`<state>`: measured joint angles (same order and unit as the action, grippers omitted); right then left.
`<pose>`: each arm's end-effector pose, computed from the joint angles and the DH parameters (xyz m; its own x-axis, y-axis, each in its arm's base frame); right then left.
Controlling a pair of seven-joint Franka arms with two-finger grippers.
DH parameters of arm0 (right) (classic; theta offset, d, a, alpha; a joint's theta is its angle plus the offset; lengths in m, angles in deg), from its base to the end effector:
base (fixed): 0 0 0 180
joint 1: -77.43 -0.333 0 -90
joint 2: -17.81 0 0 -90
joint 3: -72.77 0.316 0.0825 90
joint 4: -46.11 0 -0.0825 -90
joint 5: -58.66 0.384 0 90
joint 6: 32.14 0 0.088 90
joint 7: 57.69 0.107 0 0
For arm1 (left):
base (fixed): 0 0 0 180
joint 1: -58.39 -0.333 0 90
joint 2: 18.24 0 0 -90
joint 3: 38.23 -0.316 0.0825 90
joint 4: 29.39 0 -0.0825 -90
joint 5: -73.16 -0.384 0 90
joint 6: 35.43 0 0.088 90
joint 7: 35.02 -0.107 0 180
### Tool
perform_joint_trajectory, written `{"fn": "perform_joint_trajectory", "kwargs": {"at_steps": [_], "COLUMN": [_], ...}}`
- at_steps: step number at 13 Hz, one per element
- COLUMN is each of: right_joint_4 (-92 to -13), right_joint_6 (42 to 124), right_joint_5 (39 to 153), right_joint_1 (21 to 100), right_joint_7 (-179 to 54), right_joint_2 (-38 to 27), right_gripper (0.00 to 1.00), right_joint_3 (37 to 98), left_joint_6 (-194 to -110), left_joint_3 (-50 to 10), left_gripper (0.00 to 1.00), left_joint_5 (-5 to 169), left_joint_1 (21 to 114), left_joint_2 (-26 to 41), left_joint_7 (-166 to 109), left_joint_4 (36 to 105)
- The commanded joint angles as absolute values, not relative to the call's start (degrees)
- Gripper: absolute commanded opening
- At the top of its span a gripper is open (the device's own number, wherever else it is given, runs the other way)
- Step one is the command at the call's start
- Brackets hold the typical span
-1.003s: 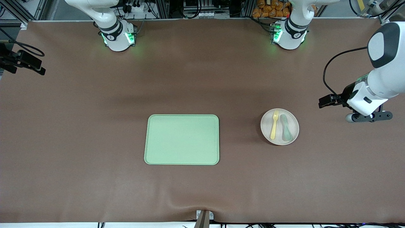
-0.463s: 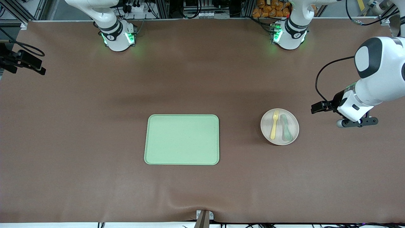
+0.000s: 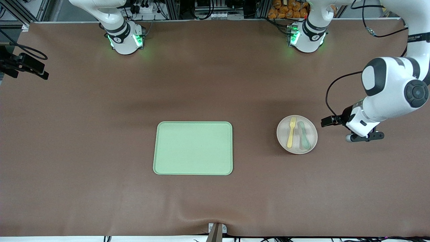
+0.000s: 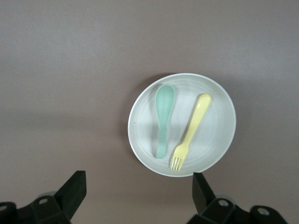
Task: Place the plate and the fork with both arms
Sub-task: 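Move the left gripper down toward the rim of the white plate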
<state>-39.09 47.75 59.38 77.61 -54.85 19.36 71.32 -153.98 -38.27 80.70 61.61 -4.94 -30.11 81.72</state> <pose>0.5271 -0.0137 0.6630 0.9949 -0.0756 -0.0661 -0.0764 -0.9970 -0.0099 0.5920 -0.0397 0.3576 0.9891 0.0926 -0.1144 0.1041 -0.9897 0.0987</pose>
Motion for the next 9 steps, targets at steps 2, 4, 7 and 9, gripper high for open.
{"fn": "perform_joint_trajectory", "kwargs": {"at_steps": [2, 4, 7, 9], "right_joint_4": [-39.8, -39.8, -39.7, -39.7], "right_joint_6": [47.8, 47.8, 47.9, 47.8], "right_joint_5": [60.0, 60.1, 60.1, 60.1], "right_joint_1": [78.0, 78.0, 78.0, 78.0], "right_joint_7": [-55.6, -55.6, -55.6, -55.6], "right_joint_2": [20.4, 20.4, 20.4, 20.4], "right_gripper": [1.00, 1.00, 1.00, 1.00], "right_joint_3": [71.5, 71.5, 71.5, 71.5], "left_joint_6": [-156.3, -161.6, -165.8, -167.3], "left_joint_3": [-38.1, -38.1, -38.1, -38.1], "left_gripper": [1.00, 0.99, 0.88, 0.82], "left_joint_5": [84.0, 88.1, 91.2, 91.2], "left_joint_1": [59.7, 57.4, 57.1, 57.2], "left_joint_2": [-2.2, -0.2, 1.1, 2.8], "left_joint_7": [-34.6, -41.0, -45.0, -45.1], "left_joint_4": [82.1, 85.3, 87.6, 87.7]}}
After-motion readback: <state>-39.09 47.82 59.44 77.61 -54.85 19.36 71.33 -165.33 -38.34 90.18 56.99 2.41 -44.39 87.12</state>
